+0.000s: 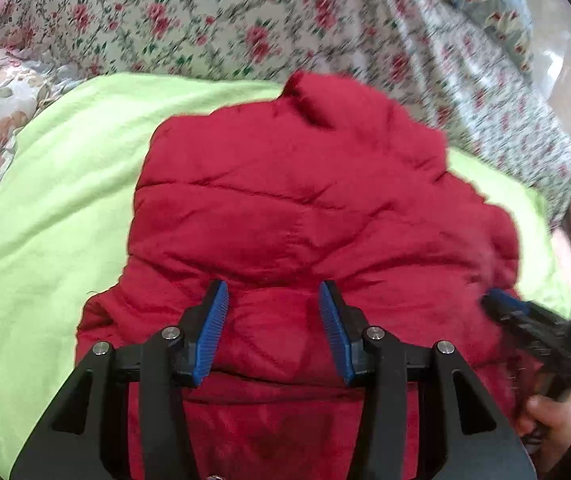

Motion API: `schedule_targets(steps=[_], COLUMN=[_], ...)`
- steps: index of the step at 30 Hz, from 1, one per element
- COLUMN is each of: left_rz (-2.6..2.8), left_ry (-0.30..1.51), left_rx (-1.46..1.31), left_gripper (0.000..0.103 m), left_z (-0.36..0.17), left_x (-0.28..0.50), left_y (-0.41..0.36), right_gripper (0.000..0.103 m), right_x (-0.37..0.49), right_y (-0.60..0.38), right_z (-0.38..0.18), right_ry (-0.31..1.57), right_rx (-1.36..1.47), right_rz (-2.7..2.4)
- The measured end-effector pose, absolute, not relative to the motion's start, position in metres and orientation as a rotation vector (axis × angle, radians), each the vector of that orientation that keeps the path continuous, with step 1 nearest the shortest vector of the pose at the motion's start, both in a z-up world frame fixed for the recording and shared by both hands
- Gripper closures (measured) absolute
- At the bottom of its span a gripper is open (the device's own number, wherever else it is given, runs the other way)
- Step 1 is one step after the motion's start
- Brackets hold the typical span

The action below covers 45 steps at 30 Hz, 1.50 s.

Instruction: Fold large clothes

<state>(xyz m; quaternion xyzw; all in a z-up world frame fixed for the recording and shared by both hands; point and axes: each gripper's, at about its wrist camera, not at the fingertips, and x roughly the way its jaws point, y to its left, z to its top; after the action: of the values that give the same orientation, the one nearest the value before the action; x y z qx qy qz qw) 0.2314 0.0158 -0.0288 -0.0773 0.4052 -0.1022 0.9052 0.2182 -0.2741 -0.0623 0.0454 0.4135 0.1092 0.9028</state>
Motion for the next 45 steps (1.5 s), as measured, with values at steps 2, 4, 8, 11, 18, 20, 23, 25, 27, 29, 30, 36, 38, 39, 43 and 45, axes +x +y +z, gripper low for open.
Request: schedule_targets(steps=[2,4,8,11,18,20,23,25,27,29,30,36,38,39,43,45], left_rz=[-0.215,-0.203,-0.156,-0.128,-0.122,-0.123,-0.126,-0.126,-0.11,-0.099,-0.092,-0.057,-0.049,-0.049,-0.054,-0.063], left_ry=[0.82,0.847,0.912,0.918,0.929,0.939,0.932,0.919,0.917,0.919,0.919,0.921,0.931,0.937,0.945,0.935], left_rx=[-0.158,-0.139,-0.075,-0.062,-0.04,-0.042,-0.062,-0.075,-0.091,-0.126,-0.141,-0.201,-0.22,-0.228,-0.245,-0.263], left_gripper=[0.05,0.044,0.043,0.043,0.042,0.042,0.042,0.042,0.042,0.042,0.042,0.042,0.042,0.042,0.042,0.042], left_z=[-0.023,-0.026,-0.052,-0.056,-0.058,-0.054,-0.042,-0.034,-0.029,-0.025,-0.024,-0.018,-0.019,-0.021,-0.019,-0.018], left_x=[0.229,0.233,0.244,0.247,0.246,0.244,0.228,0.21,0.193,0.176,0.169,0.123,0.11,0.105,0.087,0.078], left_y=[0.012,0.006,-0.007,-0.011,-0.011,-0.01,-0.005,0.0,0.006,0.014,0.018,0.038,0.048,0.051,0.063,0.069], right_gripper=[0.067,0.067,0.07,0.07,0.069,0.069,0.069,0.069,0.069,0.069,0.067,0.055,0.046,0.045,0.045,0.045], right_x=[0.217,0.218,0.219,0.22,0.221,0.221,0.22,0.219,0.219,0.219,0.218,0.192,0.179,0.175,0.155,0.141], right_y=[-0.268,-0.268,-0.275,-0.274,-0.269,-0.269,-0.271,-0.273,-0.274,-0.273,-0.272,-0.271,-0.273,-0.274,-0.284,-0.29], right_z=[-0.064,-0.065,-0.068,-0.068,-0.07,-0.07,-0.07,-0.069,-0.069,-0.069,-0.068,-0.052,-0.044,-0.041,-0.033,-0.034], right_ry=[0.853,0.851,0.865,0.882,0.889,0.886,0.88,0.877,0.876,0.875,0.871,0.843,0.849,0.846,0.84,0.843], right_rx=[0.083,0.073,0.112,0.101,0.076,0.072,0.083,0.096,0.106,0.097,0.09,0.086,0.108,0.114,0.192,0.261], right_rz=[0.219,0.214,0.224,0.209,0.196,0.197,0.205,0.213,0.216,0.212,0.214,0.235,0.253,0.262,0.265,0.278])
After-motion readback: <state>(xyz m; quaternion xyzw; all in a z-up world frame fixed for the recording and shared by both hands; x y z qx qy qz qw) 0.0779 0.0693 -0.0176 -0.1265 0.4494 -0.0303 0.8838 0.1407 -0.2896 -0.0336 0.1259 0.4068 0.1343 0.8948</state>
